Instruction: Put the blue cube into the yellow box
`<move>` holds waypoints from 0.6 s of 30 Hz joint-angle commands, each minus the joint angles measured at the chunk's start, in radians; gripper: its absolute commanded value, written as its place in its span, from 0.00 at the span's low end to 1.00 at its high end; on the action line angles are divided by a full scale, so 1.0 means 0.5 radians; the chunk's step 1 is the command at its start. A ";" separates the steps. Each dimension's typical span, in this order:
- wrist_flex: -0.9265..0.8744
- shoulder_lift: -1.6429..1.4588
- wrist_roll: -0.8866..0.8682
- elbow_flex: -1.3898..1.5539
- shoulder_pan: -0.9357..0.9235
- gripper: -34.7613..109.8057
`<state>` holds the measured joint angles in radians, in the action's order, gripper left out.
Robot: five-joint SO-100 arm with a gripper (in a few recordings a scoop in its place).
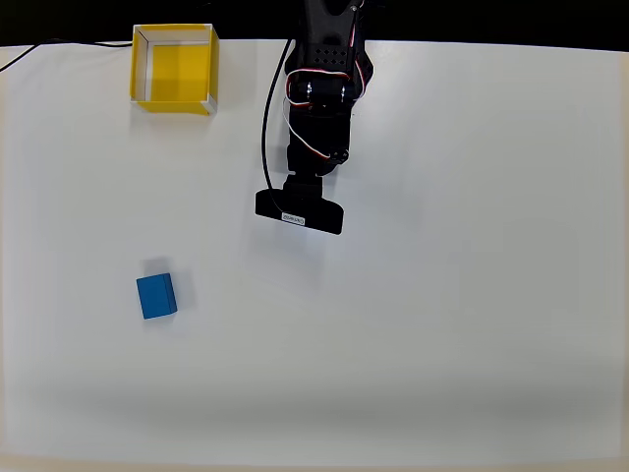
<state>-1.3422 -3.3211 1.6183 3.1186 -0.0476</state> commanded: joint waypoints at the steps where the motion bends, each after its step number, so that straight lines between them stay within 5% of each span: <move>1: 0.012 -0.031 0.144 0.052 -0.086 0.27; 9: 0.344 0.390 0.399 -0.460 -0.426 0.42; 18: 0.607 1.264 0.592 -1.393 -0.770 0.45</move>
<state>-1.1014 -2.8149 1.8745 2.6661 -0.3574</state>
